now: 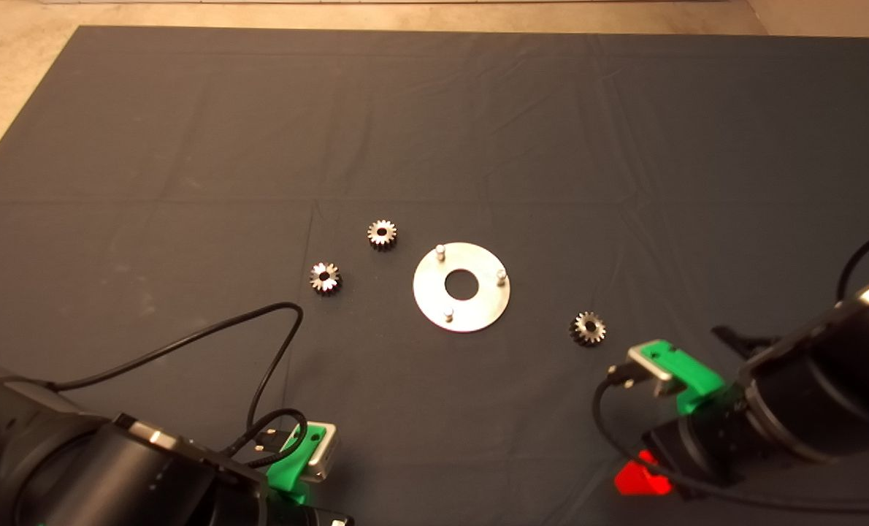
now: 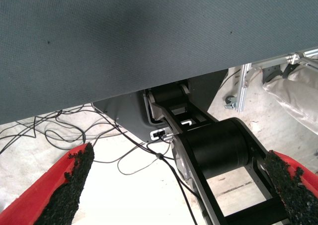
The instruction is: Install three planetary gears onto the carrier pins
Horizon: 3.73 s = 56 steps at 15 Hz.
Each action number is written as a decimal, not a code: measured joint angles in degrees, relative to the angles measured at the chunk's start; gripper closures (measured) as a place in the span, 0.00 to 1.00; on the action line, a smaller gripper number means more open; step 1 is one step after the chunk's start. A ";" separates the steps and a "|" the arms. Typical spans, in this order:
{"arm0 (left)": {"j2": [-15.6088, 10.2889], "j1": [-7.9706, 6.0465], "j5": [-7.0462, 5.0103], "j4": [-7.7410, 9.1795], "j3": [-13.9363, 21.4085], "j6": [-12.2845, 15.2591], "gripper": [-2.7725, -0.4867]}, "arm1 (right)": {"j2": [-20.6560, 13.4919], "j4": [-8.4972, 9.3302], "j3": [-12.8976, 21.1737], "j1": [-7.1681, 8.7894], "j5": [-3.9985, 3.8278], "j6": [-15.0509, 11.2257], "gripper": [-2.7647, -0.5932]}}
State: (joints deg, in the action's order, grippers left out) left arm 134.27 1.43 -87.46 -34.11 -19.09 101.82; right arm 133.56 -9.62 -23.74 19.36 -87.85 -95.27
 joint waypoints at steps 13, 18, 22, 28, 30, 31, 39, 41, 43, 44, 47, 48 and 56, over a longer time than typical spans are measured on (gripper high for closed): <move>3.19 -0.02 0.00 -0.04 0.00 0.17 0.13 | -6.80 -0.84 -10.62 5.78 -0.02 15.00 0.12; 3.50 -0.02 0.00 -0.04 0.00 0.17 0.13 | -4.13 -5.84 -11.34 2.49 -0.02 15.59 0.12; 3.82 -0.04 -0.05 -0.06 0.00 0.17 0.13 | -2.06 -8.93 -13.23 1.96 0.11 15.79 0.12; 4.15 -0.05 -0.01 -0.15 0.00 0.20 0.13 | 1.03 -12.31 -16.63 -0.92 0.15 16.41 0.12; 4.16 -0.06 -0.02 -0.21 0.00 0.20 0.13 | 1.69 -13.20 -17.62 -2.83 0.04 16.64 0.12; 4.16 -0.09 0.00 -0.23 0.00 0.20 0.13 | 2.03 -13.47 -18.04 -3.42 0.11 16.86 0.12; 4.29 -2.90 -0.05 -0.89 0.00 0.20 0.13 | 2.85 -16.35 -22.49 -4.27 0.13 20.71 0.12; 4.29 -4.12 -0.05 -0.93 0.00 0.20 0.13 | 2.99 -16.48 -23.17 -4.42 0.15 21.37 0.12; 4.29 -5.44 0.00 -1.06 0.00 0.17 0.13 | 2.99 -16.51 -23.55 -4.59 0.13 21.57 0.12; 4.29 -5.85 -0.02 -1.08 0.00 0.17 0.13 | 2.99 -16.51 -23.63 -4.61 0.13 21.59 0.12; 4.27 -6.46 0.05 -1.08 0.00 0.15 0.13 | 3.15 -16.64 -23.80 -5.08 0.15 21.71 0.12; 4.21 -6.66 0.00 -1.08 0.00 0.15 0.13 | 3.23 -16.70 -23.83 -5.50 0.17 21.71 0.12; 4.13 -6.74 -0.02 -1.29 0.00 0.13 0.13 | 4.06 -17.05 -24.20 -7.51 0.09 21.70 0.22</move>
State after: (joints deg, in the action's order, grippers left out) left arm 138.40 -5.32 -87.48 -35.40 -19.09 101.95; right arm 137.62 -26.67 -47.94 11.85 -87.76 -73.57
